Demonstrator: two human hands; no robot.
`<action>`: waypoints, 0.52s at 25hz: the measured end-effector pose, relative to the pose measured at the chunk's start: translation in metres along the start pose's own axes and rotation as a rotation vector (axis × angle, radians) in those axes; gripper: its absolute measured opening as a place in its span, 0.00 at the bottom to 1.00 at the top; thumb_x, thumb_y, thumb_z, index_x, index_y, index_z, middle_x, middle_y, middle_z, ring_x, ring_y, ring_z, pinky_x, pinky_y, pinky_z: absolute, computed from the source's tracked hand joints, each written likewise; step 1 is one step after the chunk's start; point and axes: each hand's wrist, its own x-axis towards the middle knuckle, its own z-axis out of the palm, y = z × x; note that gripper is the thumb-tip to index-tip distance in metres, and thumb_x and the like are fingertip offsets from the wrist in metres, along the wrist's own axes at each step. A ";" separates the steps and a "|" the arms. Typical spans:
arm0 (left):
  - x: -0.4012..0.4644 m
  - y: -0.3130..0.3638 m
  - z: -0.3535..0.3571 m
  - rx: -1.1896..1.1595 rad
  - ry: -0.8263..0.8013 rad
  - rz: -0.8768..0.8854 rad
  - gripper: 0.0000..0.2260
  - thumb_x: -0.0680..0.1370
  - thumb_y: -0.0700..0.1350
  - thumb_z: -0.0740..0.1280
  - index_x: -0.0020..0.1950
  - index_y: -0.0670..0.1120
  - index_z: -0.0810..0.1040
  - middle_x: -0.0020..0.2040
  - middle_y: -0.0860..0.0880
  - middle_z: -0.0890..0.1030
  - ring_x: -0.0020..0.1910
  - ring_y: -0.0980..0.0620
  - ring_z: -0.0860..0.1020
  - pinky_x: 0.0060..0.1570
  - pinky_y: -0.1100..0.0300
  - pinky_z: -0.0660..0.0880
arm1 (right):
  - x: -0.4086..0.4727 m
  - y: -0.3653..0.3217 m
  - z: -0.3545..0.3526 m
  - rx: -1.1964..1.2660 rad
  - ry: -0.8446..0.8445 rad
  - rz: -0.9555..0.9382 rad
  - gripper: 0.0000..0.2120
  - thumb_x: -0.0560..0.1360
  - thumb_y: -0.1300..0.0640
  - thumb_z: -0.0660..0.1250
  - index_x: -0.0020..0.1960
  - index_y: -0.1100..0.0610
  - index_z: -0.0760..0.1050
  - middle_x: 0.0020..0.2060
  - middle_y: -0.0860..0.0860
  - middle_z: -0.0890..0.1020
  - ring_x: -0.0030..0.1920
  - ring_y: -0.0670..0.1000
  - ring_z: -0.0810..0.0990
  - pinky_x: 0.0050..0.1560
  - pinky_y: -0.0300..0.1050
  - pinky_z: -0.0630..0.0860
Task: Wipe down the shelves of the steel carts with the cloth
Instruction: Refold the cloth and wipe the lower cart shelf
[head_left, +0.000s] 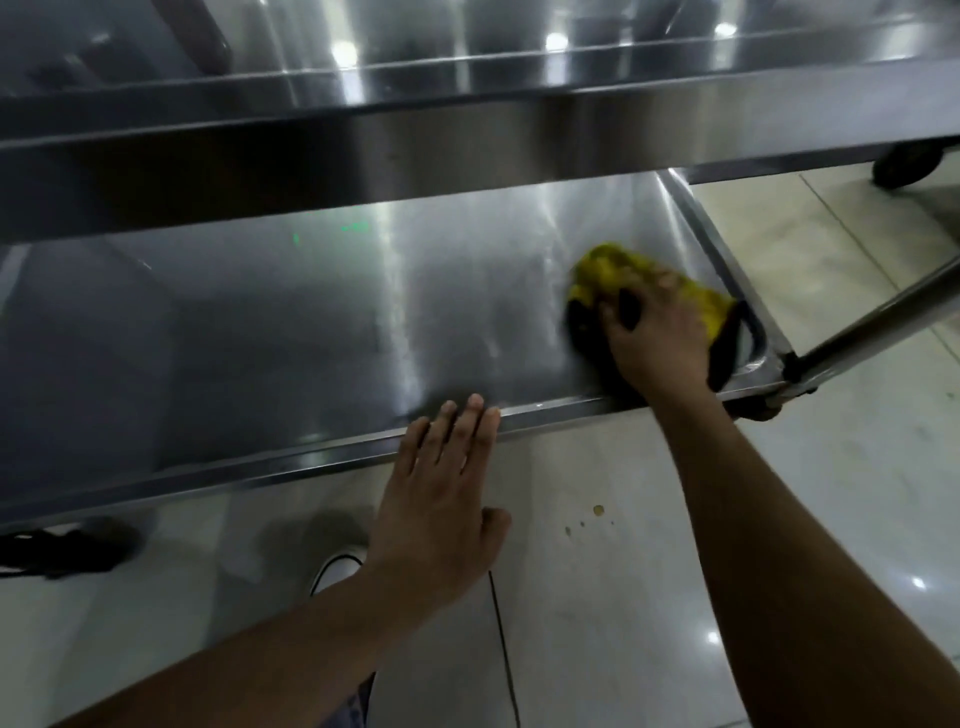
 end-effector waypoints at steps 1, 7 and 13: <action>0.001 0.000 0.000 -0.017 -0.003 0.013 0.39 0.78 0.58 0.55 0.82 0.51 0.35 0.83 0.52 0.38 0.82 0.51 0.37 0.79 0.51 0.36 | 0.015 0.002 -0.003 0.006 0.022 0.170 0.28 0.81 0.42 0.59 0.79 0.50 0.64 0.79 0.57 0.63 0.79 0.58 0.60 0.79 0.56 0.54; 0.011 -0.016 -0.037 -0.071 -0.187 0.085 0.36 0.81 0.57 0.57 0.83 0.50 0.44 0.84 0.49 0.47 0.82 0.49 0.44 0.79 0.51 0.42 | -0.061 -0.119 0.046 0.067 -0.086 -0.084 0.27 0.82 0.42 0.57 0.79 0.48 0.63 0.81 0.55 0.59 0.81 0.55 0.56 0.80 0.53 0.45; -0.056 -0.139 -0.096 0.197 -0.390 0.055 0.37 0.82 0.55 0.60 0.83 0.47 0.43 0.84 0.45 0.48 0.82 0.43 0.52 0.79 0.48 0.55 | -0.071 -0.128 0.027 0.026 -0.171 -0.085 0.28 0.82 0.44 0.60 0.80 0.49 0.62 0.81 0.56 0.58 0.81 0.56 0.55 0.80 0.55 0.47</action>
